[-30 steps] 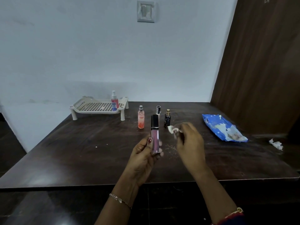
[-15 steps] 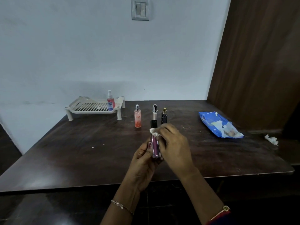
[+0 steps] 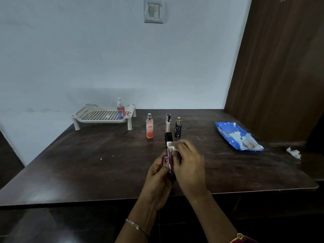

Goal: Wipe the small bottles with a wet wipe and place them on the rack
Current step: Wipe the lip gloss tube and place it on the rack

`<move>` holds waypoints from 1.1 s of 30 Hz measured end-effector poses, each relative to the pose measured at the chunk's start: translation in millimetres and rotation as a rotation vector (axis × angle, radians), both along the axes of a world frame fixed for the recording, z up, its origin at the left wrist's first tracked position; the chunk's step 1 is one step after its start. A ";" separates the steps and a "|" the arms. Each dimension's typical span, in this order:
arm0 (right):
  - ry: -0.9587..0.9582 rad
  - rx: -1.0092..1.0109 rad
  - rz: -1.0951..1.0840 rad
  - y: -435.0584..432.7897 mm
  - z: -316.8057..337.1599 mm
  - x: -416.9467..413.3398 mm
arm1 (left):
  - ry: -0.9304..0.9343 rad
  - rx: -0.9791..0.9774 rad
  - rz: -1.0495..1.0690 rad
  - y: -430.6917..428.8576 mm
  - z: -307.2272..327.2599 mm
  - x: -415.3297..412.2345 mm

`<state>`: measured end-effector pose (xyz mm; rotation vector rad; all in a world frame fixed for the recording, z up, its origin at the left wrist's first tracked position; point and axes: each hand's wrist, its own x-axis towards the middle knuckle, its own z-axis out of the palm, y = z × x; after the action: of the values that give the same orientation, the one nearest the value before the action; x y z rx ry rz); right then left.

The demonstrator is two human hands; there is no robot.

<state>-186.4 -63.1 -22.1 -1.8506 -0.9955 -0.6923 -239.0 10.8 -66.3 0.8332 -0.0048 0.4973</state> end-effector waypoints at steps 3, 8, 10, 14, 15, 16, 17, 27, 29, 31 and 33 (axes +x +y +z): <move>0.012 0.011 -0.004 0.7 -2.4 0.9 | 0.002 -0.003 -0.003 0.5 -1.9 -0.2; 0.043 -0.010 0.029 1.8 -2.6 3.0 | 0.004 0.004 0.007 2.5 -2.9 0.8; 0.089 -0.048 0.055 1.9 -1.9 5.2 | 0.017 -0.010 0.023 2.8 -4.3 1.6; 0.212 -0.013 0.192 0.4 0.9 10.9 | 0.014 -0.036 0.034 5.1 -4.5 1.8; 0.283 0.036 0.239 -0.1 1.5 12.7 | 0.009 -0.025 0.031 5.7 -2.6 1.5; 0.378 0.115 0.291 -0.8 1.8 14.8 | 0.003 -0.015 0.024 6.6 0.2 1.2; 0.494 0.221 0.338 -1.4 2.5 15.3 | -0.001 -0.013 0.018 7.8 3.2 1.0; 0.543 0.430 0.361 -2.3 14.0 19.3 | 0.006 -0.001 0.020 6.9 12.5 0.3; 0.337 0.288 0.303 -0.6 16.3 20.2 | 0.010 0.029 0.021 6.9 13.3 0.6; 0.242 0.206 0.254 0.8 14.9 20.4 | 0.019 0.085 0.021 6.1 14.4 0.6; 0.226 0.198 0.244 0.6 13.0 19.9 | 0.023 0.133 0.025 4.8 15.1 -0.3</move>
<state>-166.4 -62.5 -9.1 -1.5638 -0.9483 -0.4084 -239.4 15.7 -51.3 0.9701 -0.0063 0.5155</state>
